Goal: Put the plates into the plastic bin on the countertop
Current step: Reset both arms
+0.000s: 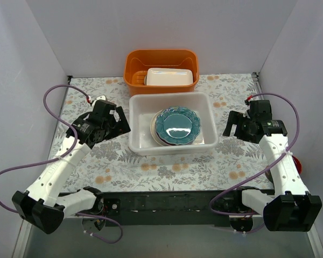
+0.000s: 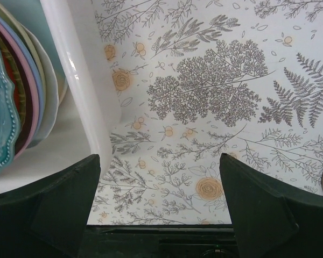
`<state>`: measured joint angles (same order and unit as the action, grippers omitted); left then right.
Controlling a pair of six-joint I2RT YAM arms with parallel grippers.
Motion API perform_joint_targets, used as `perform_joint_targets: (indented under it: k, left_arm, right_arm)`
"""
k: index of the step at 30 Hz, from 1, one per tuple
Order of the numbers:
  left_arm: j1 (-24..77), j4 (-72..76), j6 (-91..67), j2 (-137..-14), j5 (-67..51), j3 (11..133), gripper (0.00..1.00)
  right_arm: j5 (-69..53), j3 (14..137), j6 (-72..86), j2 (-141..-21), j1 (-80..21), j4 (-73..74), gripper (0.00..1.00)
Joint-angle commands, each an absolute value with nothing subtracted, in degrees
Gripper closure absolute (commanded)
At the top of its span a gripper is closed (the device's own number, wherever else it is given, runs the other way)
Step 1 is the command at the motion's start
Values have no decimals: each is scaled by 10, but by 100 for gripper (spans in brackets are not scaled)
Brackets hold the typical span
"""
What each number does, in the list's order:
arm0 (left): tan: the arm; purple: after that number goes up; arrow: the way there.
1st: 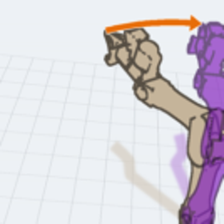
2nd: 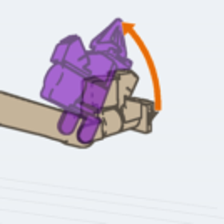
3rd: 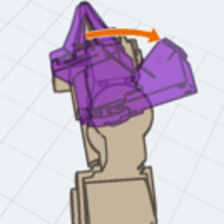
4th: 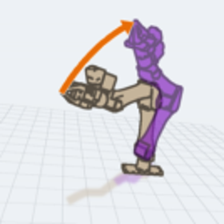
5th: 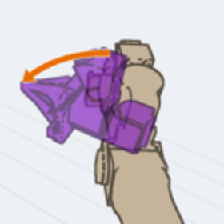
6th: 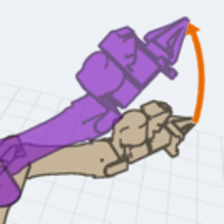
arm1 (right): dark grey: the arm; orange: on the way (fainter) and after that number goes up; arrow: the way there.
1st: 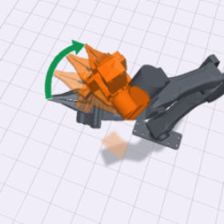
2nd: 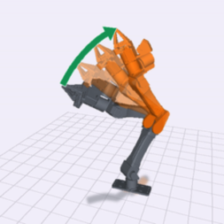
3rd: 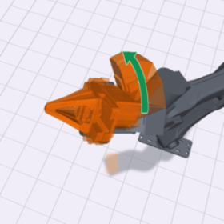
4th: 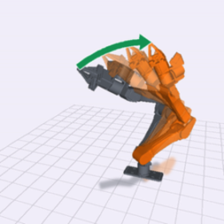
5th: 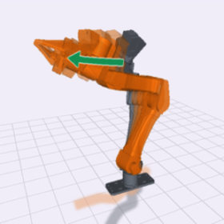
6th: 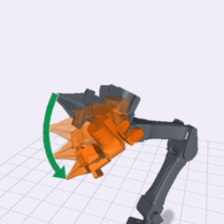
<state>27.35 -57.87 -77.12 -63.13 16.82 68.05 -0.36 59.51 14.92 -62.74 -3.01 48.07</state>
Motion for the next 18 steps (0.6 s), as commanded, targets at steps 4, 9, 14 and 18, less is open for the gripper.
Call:
perform_joint_targets:
  k: [4, 9, 14, 18]
  left_arm:
    - [252, -571, -742, -646, 119, 671, 2]
    - [248, -560, -737, -647, 106, 665, 2]
    - [245, -550, -736, -652, 100, 655, 2]
    - [242, -534, -749, -643, 117, 651, 2]
  right_arm:
    - [-67, 574, 119, -618, -5, 454, 2]
    - [-76, 565, 117, -620, -6, 442, 2]
    - [-95, 554, 120, -626, 11, 429, 2]
    - [-101, 553, 122, -631, 12, 415, 2]
